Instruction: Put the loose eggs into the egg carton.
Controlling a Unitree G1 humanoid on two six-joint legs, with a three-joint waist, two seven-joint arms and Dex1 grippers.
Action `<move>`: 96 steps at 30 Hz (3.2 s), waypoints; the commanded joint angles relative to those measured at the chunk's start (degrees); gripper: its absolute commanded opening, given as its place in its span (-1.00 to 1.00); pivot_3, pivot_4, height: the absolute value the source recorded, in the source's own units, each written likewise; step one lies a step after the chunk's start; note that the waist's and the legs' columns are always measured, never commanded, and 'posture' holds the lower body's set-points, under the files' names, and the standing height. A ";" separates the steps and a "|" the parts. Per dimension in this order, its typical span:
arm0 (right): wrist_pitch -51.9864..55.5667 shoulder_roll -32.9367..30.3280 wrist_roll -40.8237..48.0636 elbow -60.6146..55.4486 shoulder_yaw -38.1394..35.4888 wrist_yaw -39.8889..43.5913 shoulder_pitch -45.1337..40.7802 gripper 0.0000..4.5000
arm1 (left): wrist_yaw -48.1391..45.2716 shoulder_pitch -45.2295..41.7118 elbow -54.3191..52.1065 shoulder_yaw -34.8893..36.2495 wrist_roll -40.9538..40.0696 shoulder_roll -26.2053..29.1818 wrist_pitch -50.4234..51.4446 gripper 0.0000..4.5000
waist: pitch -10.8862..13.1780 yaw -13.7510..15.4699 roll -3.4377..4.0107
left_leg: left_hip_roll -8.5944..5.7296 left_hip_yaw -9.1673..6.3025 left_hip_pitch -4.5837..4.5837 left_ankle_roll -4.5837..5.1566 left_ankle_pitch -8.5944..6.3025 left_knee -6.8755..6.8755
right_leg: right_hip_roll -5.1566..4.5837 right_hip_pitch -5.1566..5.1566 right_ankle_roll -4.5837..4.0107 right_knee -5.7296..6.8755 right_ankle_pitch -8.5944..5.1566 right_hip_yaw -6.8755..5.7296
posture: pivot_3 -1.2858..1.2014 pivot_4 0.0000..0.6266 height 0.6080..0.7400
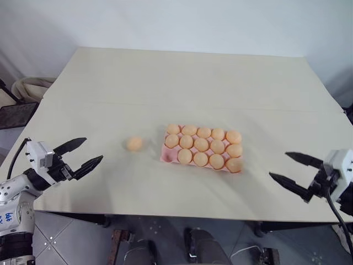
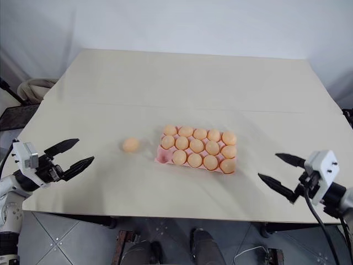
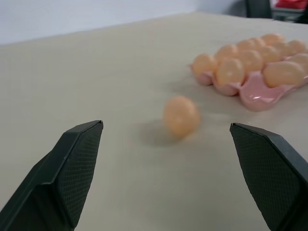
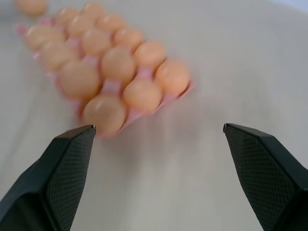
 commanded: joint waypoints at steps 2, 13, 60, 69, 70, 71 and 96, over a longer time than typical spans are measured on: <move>-1.60 -2.04 0.45 -0.25 -2.49 -0.13 -1.18 0.98 | 3.91 -0.27 -2.91 -2.01 2.90 0.27 2.89 1.00 | 0.00 -0.28 0.00 | -0.07 0.04 0.02 -0.04 -0.03 0.02 | -0.06 0.01 -0.08 -0.01 -0.01 0.05 | 0.03 -0.52 1.00; -0.63 -1.81 0.63 -2.05 -1.29 -2.76 -2.42 0.98 | 10.41 -12.95 4.76 -12.98 10.96 -5.51 6.06 1.00 | -0.01 0.70 -0.03 | -0.13 0.04 0.09 -0.01 0.10 0.01 | -0.07 0.08 -0.13 -0.01 0.07 0.07 | 0.03 -0.52 1.00; -0.53 -0.36 0.89 -7.12 -3.08 -6.70 2.87 1.00 | -16.57 -34.82 17.78 -28.25 16.03 -16.67 -0.37 -0.05 | -0.02 1.44 -0.05 | -0.19 0.04 0.02 0.14 0.27 0.21 | 0.10 0.06 0.20 0.06 0.24 0.08 | 0.03 -0.52 1.00; -0.68 0.41 0.60 -8.36 -3.75 -8.31 4.91 1.00 | -15.67 -39.23 23.75 -29.35 17.98 -20.05 -2.56 -0.05 | -0.02 1.26 -0.06 | -0.23 0.01 0.01 0.27 0.26 0.25 | 0.09 0.10 0.24 0.06 0.27 0.11 | 0.03 -0.52 1.00; -0.68 0.49 0.63 -8.47 -3.86 -8.49 5.10 1.00 | -15.61 -39.44 24.23 -29.40 18.17 -20.16 -2.74 -0.05 | -0.02 1.24 -0.06 | -0.23 0.01 0.02 0.26 0.26 0.24 | 0.10 0.10 0.24 0.06 0.27 0.12 | 0.03 -0.52 1.00; -0.74 0.60 0.63 -8.61 -3.96 -8.60 5.38 1.00 | -15.65 -39.50 24.43 -29.44 18.25 -20.23 -2.65 -0.05 | -0.02 1.28 -0.06 | -0.22 0.01 0.02 0.26 0.26 0.23 | 0.12 0.10 0.24 0.07 0.27 0.10 | 0.03 -0.52 1.00; -0.72 -0.10 0.10 -5.79 -0.11 -8.37 1.18 1.00 | -6.79 -26.91 -0.23 -16.18 8.11 -8.30 13.10 0.99 | -0.01 1.35 -0.05 | -0.03 -0.03 0.09 0.00 0.41 0.18 | 0.14 0.08 0.18 0.23 0.23 0.06 | 0.03 -0.52 1.00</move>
